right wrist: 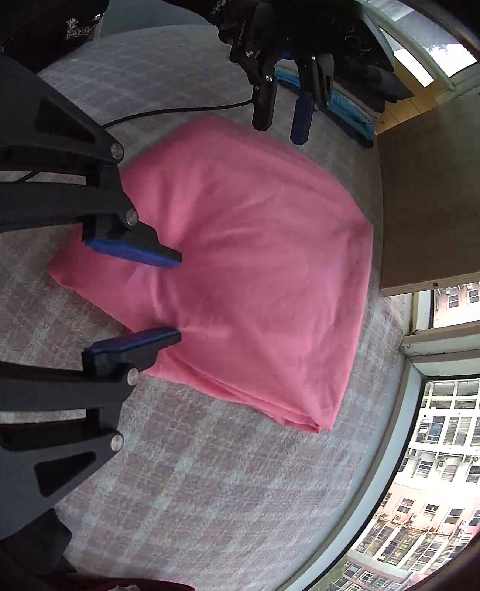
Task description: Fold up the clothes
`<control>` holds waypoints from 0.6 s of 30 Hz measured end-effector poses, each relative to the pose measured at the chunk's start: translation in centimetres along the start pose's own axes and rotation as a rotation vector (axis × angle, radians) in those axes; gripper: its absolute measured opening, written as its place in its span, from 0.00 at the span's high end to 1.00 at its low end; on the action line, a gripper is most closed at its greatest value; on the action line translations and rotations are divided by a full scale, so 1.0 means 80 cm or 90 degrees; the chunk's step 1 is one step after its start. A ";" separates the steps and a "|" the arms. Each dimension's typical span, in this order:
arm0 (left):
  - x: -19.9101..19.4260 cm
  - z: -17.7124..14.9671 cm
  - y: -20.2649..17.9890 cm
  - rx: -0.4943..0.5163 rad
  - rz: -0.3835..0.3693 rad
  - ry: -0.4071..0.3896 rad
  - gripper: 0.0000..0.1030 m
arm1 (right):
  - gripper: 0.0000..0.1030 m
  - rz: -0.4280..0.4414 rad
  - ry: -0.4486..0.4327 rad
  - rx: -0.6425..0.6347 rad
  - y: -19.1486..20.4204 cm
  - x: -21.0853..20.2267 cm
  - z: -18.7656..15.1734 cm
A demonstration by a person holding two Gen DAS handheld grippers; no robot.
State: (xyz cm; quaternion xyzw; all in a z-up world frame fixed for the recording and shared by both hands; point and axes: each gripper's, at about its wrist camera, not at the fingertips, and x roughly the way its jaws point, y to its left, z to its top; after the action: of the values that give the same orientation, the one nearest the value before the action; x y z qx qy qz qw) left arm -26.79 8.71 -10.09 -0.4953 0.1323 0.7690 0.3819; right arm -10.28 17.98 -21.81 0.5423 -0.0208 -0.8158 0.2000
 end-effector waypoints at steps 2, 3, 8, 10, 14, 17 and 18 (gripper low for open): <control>0.002 -0.008 -0.012 -0.007 0.030 0.022 0.59 | 0.66 0.042 -0.039 0.066 -0.017 -0.022 -0.010; -0.002 0.000 -0.024 0.005 0.026 0.015 0.59 | 0.66 0.043 -0.062 0.092 -0.027 -0.038 -0.017; -0.003 0.054 -0.091 0.063 -0.008 -0.010 0.53 | 0.73 0.015 -0.098 0.173 -0.068 -0.084 -0.049; 0.018 0.086 -0.119 0.058 -0.028 0.001 0.49 | 0.73 0.005 -0.081 0.200 -0.082 -0.081 -0.057; 0.078 0.127 -0.176 0.105 0.007 0.071 0.48 | 0.73 -0.013 -0.076 0.190 -0.089 -0.081 -0.065; 0.125 0.132 -0.196 0.137 0.026 0.139 0.49 | 0.72 -0.003 -0.070 0.165 -0.088 -0.081 -0.064; 0.138 0.128 -0.199 0.142 0.028 0.160 0.49 | 0.72 -0.005 -0.063 0.152 -0.087 -0.079 -0.063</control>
State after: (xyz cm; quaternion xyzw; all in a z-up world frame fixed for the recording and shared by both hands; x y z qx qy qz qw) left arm -24.54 30.40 -11.94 -0.5391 0.2741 0.6898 0.3979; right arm -5.80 27.47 -20.10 0.5215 -0.1253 -0.8341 0.1294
